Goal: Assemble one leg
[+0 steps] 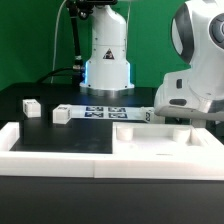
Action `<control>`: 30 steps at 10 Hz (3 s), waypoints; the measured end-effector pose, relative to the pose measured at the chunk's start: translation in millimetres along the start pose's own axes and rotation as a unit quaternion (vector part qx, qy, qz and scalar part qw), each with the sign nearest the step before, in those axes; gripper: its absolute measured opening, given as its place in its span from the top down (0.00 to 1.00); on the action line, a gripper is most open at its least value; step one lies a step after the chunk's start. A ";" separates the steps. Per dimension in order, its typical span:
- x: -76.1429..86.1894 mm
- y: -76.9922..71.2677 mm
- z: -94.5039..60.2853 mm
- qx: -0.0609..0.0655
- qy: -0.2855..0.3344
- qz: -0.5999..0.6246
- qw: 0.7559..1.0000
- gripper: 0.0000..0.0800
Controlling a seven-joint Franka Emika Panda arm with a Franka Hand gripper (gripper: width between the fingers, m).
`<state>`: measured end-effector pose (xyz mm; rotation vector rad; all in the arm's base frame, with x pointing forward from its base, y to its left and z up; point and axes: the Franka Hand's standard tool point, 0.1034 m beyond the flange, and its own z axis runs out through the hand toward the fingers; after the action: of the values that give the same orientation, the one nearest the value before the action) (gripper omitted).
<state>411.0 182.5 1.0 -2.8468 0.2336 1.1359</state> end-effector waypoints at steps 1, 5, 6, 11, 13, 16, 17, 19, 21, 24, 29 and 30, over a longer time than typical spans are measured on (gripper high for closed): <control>0.4 -0.5 -0.5 0.000 0.002 0.000 1.000 0.34; 0.5 -0.4 -0.7 0.001 0.002 0.000 1.000 0.64; 0.5 -0.4 -0.7 0.001 0.002 0.000 1.000 0.64; -3.1 3.3 -19.8 -0.002 0.010 -0.014 1.000 0.64; -13.3 2.8 -56.3 0.005 0.041 -0.021 0.999 0.64; -21.2 3.0 -79.8 0.007 0.050 -0.025 0.998 0.64; -19.1 2.4 -78.4 0.008 0.056 -0.025 0.998 0.64; -8.0 7.7 -79.8 0.008 0.099 -0.049 0.994 0.64; -18.3 14.3 -110.4 -0.001 0.160 -0.061 0.985 0.64; -25.2 19.0 -146.3 0.014 0.264 -0.070 0.962 0.64; -9.6 19.4 -124.0 0.003 0.451 -0.137 0.882 0.64; -8.4 21.0 -132.2 0.004 0.475 -0.145 0.868 0.64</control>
Offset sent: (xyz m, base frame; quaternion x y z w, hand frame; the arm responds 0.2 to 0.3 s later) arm 0.0000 0.0000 0.0000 0.0000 0.0000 0.0000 1.0000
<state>491.3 147.1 102.5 -3.0124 -0.1548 -0.3779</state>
